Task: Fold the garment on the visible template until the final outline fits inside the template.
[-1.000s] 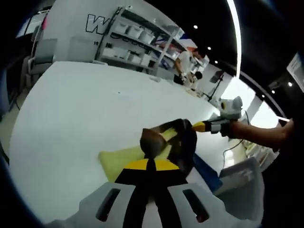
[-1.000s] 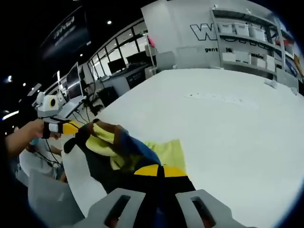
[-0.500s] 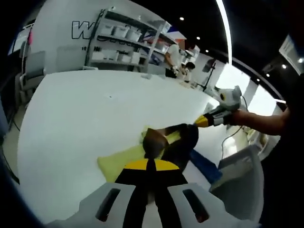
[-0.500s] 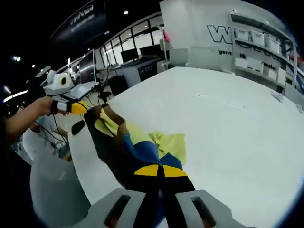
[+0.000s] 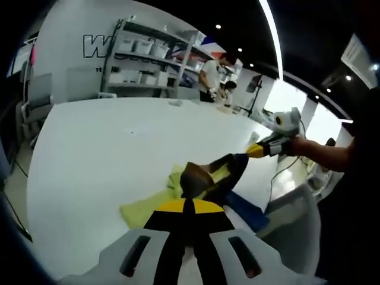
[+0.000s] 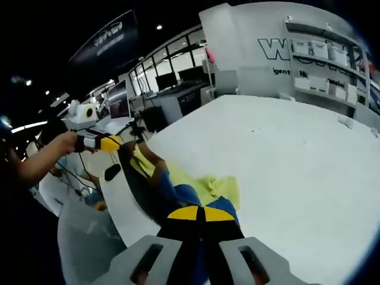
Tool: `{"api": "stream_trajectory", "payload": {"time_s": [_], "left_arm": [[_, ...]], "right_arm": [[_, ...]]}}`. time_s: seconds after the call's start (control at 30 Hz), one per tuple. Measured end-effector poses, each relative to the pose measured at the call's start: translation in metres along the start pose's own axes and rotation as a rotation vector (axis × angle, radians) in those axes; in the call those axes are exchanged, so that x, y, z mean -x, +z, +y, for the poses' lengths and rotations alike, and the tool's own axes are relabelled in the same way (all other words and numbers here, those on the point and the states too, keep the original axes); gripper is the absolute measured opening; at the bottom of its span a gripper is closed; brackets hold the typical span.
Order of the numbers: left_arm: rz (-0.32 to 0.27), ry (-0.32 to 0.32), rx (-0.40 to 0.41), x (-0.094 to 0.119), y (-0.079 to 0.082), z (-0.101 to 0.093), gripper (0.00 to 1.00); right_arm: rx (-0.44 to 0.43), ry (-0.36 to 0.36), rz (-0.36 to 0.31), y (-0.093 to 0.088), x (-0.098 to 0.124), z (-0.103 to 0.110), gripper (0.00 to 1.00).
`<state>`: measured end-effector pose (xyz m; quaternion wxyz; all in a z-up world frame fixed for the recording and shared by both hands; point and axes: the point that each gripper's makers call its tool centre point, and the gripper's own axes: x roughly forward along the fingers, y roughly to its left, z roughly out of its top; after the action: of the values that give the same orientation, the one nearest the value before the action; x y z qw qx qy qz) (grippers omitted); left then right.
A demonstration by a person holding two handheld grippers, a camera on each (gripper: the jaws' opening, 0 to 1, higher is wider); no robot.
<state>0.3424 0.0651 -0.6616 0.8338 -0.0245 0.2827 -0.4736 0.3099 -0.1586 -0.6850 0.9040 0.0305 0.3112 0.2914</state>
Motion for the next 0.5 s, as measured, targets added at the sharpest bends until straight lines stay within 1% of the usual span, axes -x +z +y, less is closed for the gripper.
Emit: {"api": "stream_trajectory", "payload": {"time_s": [0.13, 0.37, 0.43, 0.5], "left_arm": [[-0.002, -0.011, -0.017, 0.003, 0.007, -0.003, 0.0], [0.006, -0.033, -0.055, 0.007, 0.013, -0.014, 0.0], [-0.008, -0.038, -0.073, 0.008, 0.019, -0.017, 0.0], [-0.038, -0.049, -0.101, 0.009, 0.027, -0.023, 0.0]], "right_arm": [[0.013, 0.01, -0.009, 0.006, 0.007, 0.004, 0.0], [0.039, 0.035, -0.002, 0.008, 0.021, 0.011, 0.0], [0.057, 0.038, -0.019, 0.013, 0.026, 0.012, 0.0], [0.077, 0.043, -0.054, 0.022, 0.031, 0.014, 0.0]]}}
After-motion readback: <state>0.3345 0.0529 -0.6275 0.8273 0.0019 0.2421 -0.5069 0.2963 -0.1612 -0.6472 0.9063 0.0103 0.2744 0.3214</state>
